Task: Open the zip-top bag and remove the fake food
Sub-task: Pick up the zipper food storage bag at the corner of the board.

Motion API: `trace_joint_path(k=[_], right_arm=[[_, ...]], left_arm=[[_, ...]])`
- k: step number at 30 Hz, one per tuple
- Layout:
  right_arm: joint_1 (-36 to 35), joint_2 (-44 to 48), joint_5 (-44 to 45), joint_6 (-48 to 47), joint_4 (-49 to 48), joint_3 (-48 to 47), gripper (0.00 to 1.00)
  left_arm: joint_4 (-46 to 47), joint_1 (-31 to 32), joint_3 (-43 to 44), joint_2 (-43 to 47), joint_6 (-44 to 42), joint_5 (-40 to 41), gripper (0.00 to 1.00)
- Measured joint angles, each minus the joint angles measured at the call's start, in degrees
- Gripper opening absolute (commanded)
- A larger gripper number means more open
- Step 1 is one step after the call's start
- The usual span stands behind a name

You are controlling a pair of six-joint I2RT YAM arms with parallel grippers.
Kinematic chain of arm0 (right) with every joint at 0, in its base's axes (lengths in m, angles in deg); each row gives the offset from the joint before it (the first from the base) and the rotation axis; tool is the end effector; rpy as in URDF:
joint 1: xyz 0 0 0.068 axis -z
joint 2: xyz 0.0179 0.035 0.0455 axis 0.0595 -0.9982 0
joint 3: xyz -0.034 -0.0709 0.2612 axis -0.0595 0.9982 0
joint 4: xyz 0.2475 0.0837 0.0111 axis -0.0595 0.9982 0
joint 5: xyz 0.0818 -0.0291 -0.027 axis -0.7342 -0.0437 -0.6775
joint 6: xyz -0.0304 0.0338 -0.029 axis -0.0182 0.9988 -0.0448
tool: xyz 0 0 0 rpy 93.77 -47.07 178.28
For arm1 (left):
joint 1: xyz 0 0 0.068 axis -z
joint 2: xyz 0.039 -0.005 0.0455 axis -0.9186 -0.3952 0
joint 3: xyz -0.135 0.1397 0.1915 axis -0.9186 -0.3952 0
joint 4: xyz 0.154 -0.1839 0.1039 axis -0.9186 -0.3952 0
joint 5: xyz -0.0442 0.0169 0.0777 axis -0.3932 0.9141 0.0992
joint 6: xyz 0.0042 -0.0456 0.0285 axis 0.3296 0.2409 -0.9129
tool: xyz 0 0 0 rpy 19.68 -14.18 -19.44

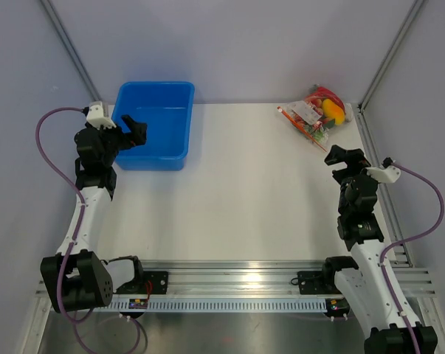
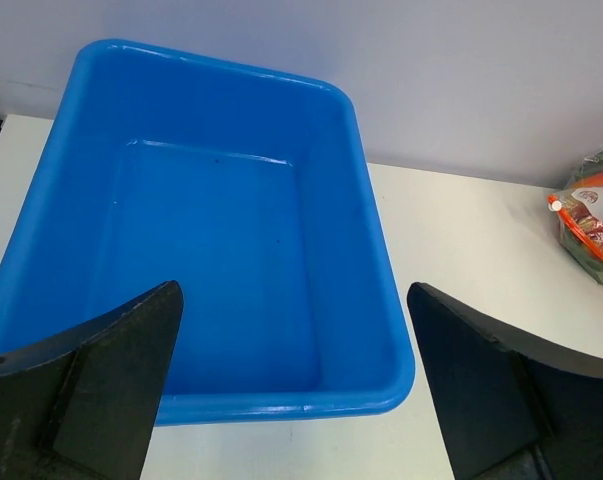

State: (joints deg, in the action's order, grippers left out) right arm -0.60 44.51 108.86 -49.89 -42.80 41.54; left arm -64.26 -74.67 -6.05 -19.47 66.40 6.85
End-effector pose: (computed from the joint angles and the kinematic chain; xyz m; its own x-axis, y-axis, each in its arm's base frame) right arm 0.1682 -0.0017 0.2942 0.1808 0.6080 -0.7731 0.2588 0.7289 0.6338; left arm 0.2712 0.0275 0.3391 -0.1308 -0.2763 -0.9521 0.1185 0.9492 -0.2917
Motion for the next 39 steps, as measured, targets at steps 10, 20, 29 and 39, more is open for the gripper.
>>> trace_joint_path(k=[10, 20, 29, 39], right_arm=[[0.00, -19.71, -3.08, 7.69, -6.60, -3.48, 1.00], [-0.02, -47.58, -5.97, 18.86, -22.86, -9.16, 0.91], [0.00, -70.12, -11.37, 25.18, -37.00, -22.64, 0.86], [-0.61, -85.37, -10.56, 28.57, -37.57, -39.43, 0.82]], left_arm=[[2.89, 0.00, -1.88, 1.22, 0.55, -0.02, 0.99], [8.50, 0.00, -5.86, 1.53, 2.19, -0.04, 0.99], [11.34, 0.00, -7.56, 3.37, 2.60, -0.02, 0.99], [11.72, 0.00, -7.56, 3.28, 2.64, -0.02, 0.99]])
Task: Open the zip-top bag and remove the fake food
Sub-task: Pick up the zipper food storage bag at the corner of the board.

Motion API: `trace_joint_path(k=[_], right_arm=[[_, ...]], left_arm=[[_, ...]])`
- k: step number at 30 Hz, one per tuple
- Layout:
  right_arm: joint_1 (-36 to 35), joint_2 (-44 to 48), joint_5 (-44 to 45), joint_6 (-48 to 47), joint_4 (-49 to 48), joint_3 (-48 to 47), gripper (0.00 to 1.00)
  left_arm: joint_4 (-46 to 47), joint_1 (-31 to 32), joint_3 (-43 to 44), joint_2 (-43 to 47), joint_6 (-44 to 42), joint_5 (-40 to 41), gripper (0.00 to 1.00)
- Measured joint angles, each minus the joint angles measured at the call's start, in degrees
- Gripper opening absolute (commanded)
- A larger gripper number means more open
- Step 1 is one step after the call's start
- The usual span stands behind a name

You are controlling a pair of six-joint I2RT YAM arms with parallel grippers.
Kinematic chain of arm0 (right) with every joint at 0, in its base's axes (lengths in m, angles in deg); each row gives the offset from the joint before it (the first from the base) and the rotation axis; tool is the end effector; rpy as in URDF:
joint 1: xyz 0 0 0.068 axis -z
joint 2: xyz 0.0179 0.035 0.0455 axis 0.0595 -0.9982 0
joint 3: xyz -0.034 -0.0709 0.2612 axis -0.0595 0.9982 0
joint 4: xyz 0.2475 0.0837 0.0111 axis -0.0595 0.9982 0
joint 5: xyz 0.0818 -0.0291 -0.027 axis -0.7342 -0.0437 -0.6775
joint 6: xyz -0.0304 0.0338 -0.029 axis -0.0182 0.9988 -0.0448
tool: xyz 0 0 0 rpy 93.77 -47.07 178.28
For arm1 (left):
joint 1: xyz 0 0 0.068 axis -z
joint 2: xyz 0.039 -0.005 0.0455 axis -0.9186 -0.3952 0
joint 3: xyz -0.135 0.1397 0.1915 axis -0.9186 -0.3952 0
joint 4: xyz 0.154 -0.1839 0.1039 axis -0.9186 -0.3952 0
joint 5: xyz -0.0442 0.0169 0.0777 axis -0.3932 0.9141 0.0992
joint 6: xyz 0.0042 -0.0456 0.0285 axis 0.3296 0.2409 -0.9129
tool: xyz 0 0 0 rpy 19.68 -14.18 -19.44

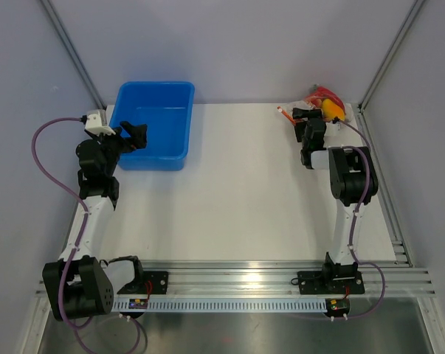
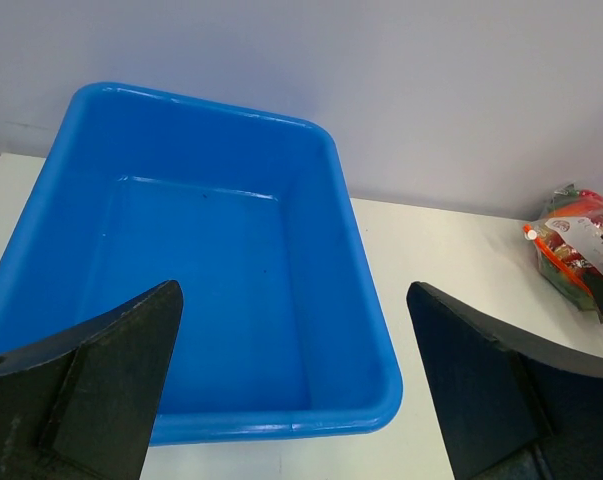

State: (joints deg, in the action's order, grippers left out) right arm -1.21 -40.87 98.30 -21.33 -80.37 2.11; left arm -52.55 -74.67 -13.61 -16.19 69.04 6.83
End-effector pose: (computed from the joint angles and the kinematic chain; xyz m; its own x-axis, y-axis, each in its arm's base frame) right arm 0.4603 0.0300 0.1534 0.0501 0.9179 -0.3937 0.2051 0.3764 0.9035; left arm 0.2570 0.0255 0.3277 -0.0147 -0.3027 -0.9530 0.1536 0.9411 -0.3013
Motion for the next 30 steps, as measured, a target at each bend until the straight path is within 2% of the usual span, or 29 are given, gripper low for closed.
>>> trace_joint_path(k=[11, 20, 30], right_arm=[[-2.75, -2.99, 3.30, 6.69, 0.04, 0.11, 0.81], [-4.55, -3.08, 8.07, 11.39, 2.56, 0.09, 0.73], [-4.50, -4.04, 12.61, 12.39, 5.53, -1.29, 0.70]], left_arm=[[-0.04, 0.00, 0.00, -0.07, 0.22, 0.00, 0.99], [-0.09, 0.00, 0.00, -0.44, 0.42, 0.00, 0.99], [-0.09, 0.00, 0.00, -0.44, 0.63, -0.04, 0.99]])
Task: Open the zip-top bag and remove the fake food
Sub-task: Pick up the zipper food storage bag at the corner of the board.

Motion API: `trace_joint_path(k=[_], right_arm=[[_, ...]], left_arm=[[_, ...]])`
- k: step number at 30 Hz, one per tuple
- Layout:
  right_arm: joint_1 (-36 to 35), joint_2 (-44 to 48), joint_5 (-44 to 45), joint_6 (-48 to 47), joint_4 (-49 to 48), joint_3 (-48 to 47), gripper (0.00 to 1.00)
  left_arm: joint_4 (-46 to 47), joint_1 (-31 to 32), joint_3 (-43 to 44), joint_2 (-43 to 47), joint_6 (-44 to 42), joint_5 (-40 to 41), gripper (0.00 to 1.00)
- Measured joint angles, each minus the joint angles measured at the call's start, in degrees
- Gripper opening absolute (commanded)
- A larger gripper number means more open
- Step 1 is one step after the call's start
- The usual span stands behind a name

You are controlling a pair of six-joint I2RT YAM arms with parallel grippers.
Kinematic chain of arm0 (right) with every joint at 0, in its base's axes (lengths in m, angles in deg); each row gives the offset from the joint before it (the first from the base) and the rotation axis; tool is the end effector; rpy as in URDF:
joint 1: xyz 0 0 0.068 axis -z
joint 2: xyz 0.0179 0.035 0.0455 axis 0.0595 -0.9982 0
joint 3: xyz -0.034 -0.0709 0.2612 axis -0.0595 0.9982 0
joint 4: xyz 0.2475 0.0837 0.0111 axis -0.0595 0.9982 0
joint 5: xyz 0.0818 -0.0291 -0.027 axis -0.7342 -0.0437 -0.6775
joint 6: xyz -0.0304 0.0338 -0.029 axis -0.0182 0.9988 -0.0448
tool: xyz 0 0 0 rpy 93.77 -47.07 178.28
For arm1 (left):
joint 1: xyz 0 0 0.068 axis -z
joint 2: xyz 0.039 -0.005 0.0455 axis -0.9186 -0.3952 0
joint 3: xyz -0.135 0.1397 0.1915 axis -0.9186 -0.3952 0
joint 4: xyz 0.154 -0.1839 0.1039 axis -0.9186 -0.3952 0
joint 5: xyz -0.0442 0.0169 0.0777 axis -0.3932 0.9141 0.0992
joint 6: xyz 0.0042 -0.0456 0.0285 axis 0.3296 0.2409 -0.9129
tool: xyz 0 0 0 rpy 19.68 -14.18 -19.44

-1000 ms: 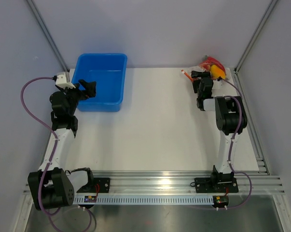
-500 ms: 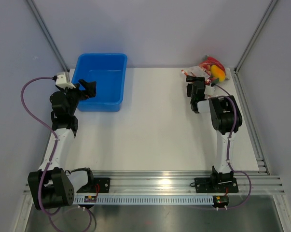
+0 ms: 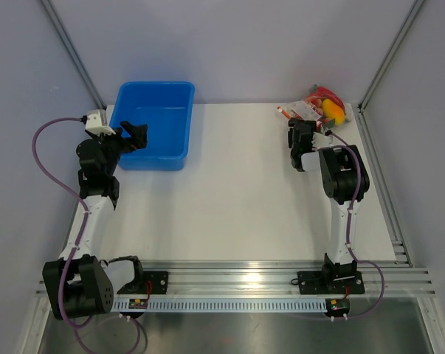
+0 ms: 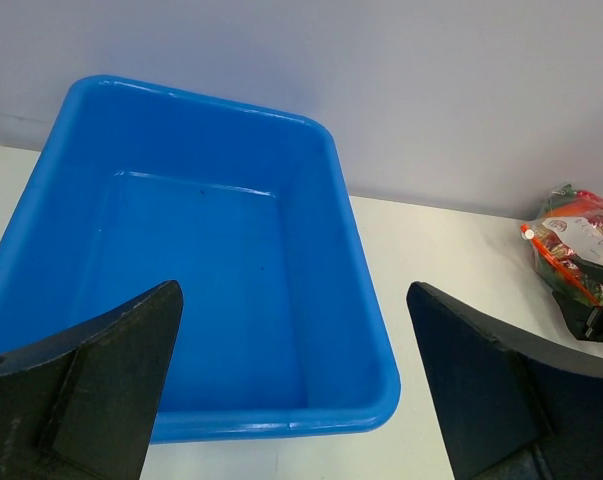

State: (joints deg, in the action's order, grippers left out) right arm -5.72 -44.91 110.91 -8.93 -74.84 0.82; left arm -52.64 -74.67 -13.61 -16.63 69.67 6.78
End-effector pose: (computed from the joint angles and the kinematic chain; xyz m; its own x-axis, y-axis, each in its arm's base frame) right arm 0.4588 0.0589 0.1194 0.1910 0.9415 -0.2778 0.3436 0.2010 0.9174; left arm 0.2586 0.0257 0.3257 -0.0253 -0.3142 -0.9490 0.1513 0.9372 -0.3143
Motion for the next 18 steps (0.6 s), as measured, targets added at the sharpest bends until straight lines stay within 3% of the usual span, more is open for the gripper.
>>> trace_joint_path(k=[6, 10, 13, 14, 17, 18], right_arm=[[0.22, 0.00, 4.20, 0.15, 3.61, -0.70, 0.66], [0.81, 0.00, 6.36, 0.22, 5.20, -0.66, 0.37], [1.75, 0.07, 6.58, 0.26, 5.29, -0.42, 0.26], [2.01, 0.13, 6.64, 0.13, 5.29, -0.24, 0.16], [2.36, 1.07, 6.71, -1.09, 5.20, 0.92, 0.01], [2.40, 1.55, 6.69, -1.70, 5.22, 1.29, 0.00]], left_arm=[[0.00, 0.00, 0.00, 0.00, 0.44, -0.20, 0.99], [0.02, 0.00, 0.00, -0.09, 0.68, -0.48, 0.99], [0.00, 0.00, 0.00, -0.28, 0.72, -0.48, 0.99], [0.00, 0.00, 0.00, -0.35, 0.72, -0.50, 0.99], [0.09, 0.00, 0.00, -0.33, 0.74, -0.72, 0.99], [0.17, 0.00, 0.00, -0.31, 0.76, -0.81, 0.99]])
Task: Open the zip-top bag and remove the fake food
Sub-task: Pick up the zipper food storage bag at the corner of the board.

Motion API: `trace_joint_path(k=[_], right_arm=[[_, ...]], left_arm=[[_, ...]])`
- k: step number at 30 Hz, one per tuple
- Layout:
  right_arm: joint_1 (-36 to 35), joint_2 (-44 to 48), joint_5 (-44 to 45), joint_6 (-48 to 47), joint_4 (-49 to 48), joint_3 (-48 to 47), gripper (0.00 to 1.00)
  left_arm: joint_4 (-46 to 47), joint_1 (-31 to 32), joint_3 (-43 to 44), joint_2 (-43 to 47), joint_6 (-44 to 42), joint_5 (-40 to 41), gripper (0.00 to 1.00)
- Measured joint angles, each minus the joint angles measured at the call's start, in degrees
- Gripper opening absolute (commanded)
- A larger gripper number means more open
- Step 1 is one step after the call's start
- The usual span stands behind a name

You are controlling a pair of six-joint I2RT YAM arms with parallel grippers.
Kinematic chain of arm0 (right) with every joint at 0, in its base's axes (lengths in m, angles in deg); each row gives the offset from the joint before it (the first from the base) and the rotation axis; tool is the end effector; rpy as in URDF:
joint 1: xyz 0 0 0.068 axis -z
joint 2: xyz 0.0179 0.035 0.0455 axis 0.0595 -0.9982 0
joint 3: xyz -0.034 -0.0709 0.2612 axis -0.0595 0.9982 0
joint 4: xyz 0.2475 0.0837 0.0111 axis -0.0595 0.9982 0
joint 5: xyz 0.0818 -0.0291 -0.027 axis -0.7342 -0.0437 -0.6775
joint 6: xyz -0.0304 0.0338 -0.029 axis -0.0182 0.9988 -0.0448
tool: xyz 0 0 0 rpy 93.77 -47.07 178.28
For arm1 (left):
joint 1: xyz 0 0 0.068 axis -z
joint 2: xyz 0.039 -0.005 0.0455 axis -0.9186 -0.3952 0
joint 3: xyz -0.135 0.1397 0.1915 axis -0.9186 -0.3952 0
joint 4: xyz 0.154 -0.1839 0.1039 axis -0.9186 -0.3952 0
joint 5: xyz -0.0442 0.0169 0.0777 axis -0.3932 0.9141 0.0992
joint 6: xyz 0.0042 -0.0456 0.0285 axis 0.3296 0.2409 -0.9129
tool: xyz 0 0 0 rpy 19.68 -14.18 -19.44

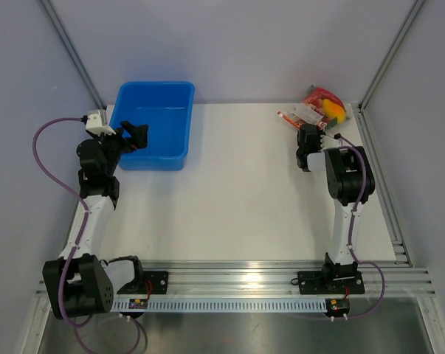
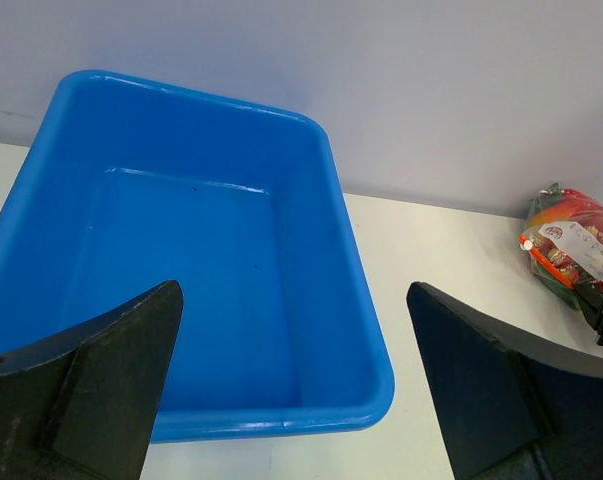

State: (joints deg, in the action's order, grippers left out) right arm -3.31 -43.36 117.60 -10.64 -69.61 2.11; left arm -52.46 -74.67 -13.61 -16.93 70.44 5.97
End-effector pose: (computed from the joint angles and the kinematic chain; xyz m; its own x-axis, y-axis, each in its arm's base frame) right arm 0.4513 0.0347 0.1165 0.2912 0.8813 -0.3722 0.4541 0.2151 0.8646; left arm 0.2596 0.0254 0.3248 -0.0340 -0.3263 -0.9447 0.1635 0.9307 -0.3273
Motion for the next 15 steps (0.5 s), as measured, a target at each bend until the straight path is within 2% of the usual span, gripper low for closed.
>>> trace_joint_path(k=[7, 15], right_arm=[[0.04, 5.73, -1.22, -2.99, 0.26, 3.39, 0.00], [0.13, 13.25, -11.41, -4.44, -0.42, 8.46, 0.00]], left_arm=[[1.88, 0.94, -1.62, 1.40, -0.39, -1.79, 0.99], [0.83, 3.10, -1.55, 1.40, -2.54, -4.44, 0.99]])
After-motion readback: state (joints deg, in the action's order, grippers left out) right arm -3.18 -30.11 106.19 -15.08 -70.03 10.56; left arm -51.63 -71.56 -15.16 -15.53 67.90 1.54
